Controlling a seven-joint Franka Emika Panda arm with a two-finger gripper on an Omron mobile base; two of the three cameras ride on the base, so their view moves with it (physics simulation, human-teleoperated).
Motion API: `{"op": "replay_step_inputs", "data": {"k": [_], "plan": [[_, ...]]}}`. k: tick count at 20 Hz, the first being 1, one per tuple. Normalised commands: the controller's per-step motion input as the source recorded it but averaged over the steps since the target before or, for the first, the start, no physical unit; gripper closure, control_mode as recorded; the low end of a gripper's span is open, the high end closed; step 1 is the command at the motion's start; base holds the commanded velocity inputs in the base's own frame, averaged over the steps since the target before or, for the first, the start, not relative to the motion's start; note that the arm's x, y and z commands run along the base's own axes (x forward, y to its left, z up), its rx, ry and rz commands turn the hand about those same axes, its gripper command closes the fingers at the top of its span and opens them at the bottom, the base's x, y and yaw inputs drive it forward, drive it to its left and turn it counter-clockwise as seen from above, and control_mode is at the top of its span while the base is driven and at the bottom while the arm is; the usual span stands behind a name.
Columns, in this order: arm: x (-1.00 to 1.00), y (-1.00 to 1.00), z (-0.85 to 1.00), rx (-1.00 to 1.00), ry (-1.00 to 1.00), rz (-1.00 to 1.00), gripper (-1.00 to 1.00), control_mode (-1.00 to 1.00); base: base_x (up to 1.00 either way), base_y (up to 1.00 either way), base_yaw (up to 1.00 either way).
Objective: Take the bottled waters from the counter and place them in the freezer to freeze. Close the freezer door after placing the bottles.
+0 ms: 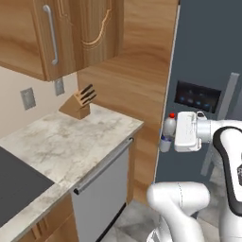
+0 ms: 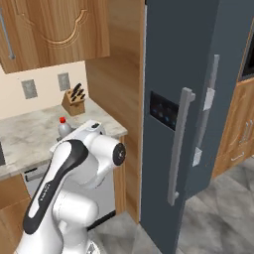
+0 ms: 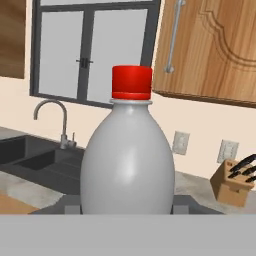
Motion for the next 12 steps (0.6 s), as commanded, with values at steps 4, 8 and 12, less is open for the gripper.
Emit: {"op": "replay_step_inputs", "data": {"k": [4,8,12], "plan": [[0.00,0.00,0.00,0.00,0.00,0.00,1.00,1.00,-0.42,-0.77,-0.28],[0.00,0.00,0.00,0.00,0.00,0.00,1.00,1.00,-0.54,-0.83,-0.28],[0.00,0.00,0.00,0.00,0.00,0.00,1.00,1.00,-0.47,-0.71,-0.21]]}}
